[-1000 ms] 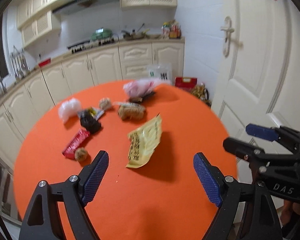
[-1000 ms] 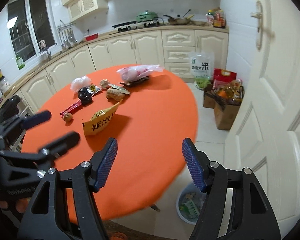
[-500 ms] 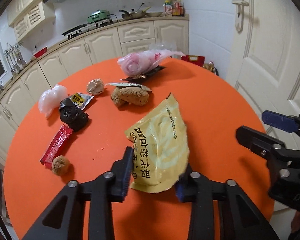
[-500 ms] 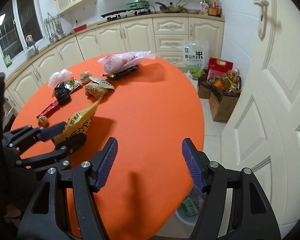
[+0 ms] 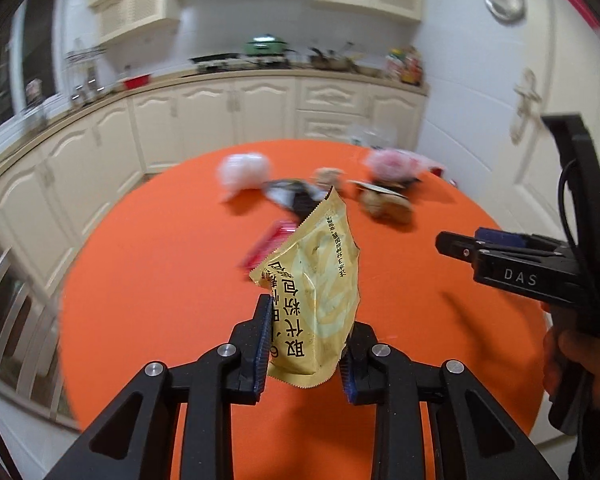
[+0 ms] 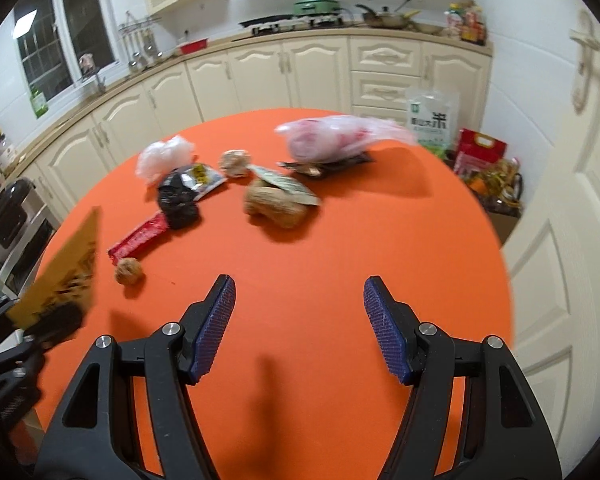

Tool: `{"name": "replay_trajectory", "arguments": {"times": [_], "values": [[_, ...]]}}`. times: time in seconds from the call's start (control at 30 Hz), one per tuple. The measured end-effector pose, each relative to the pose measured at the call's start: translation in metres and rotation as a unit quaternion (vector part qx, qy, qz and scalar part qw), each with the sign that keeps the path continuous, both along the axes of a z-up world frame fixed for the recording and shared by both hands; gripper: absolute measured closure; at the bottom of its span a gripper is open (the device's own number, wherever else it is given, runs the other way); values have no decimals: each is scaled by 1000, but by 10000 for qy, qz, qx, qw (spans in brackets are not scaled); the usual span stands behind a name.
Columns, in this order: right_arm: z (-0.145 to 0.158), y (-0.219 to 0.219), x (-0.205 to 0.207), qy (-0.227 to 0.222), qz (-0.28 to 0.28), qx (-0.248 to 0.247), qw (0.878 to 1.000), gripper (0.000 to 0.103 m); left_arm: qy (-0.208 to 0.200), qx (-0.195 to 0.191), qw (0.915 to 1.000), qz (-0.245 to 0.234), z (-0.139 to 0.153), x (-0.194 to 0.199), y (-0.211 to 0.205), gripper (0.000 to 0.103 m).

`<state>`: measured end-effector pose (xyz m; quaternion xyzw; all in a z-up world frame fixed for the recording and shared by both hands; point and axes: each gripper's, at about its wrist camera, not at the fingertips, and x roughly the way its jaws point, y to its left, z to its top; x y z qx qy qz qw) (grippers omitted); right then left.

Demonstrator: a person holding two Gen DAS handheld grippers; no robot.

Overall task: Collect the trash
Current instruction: 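Grasp the yellow snack bag with the left tool while the right grasps a small brown ball, then carry both items over the wastebasket and open both tools to drop them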

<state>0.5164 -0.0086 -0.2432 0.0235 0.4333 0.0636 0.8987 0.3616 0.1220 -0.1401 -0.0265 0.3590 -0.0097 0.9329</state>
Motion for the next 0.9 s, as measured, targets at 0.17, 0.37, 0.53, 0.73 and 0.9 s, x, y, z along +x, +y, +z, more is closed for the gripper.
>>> {"name": "replay_trajectory", "arguments": {"times": [0.17,0.37,0.53,0.73,0.9], "values": [[-8,41,13,99,391,89,9991,39,56,-85,9990,440,-6,-7,42,78],[-20,98,17,228,1065,79,9940,40,195,-154,9984,504,-16,1,56,78],[-32,130,23,362,1464,-2,9886,47,253,-193,9985,439,-17,10,59,78],[-37,139,31,421,1575,-60,9866,74,247,-259,9988,337,-14,9,59,78],[-35,134,24,394,1663,0,9853,77,207,-201,9993,250,-8,8,55,78]]}}
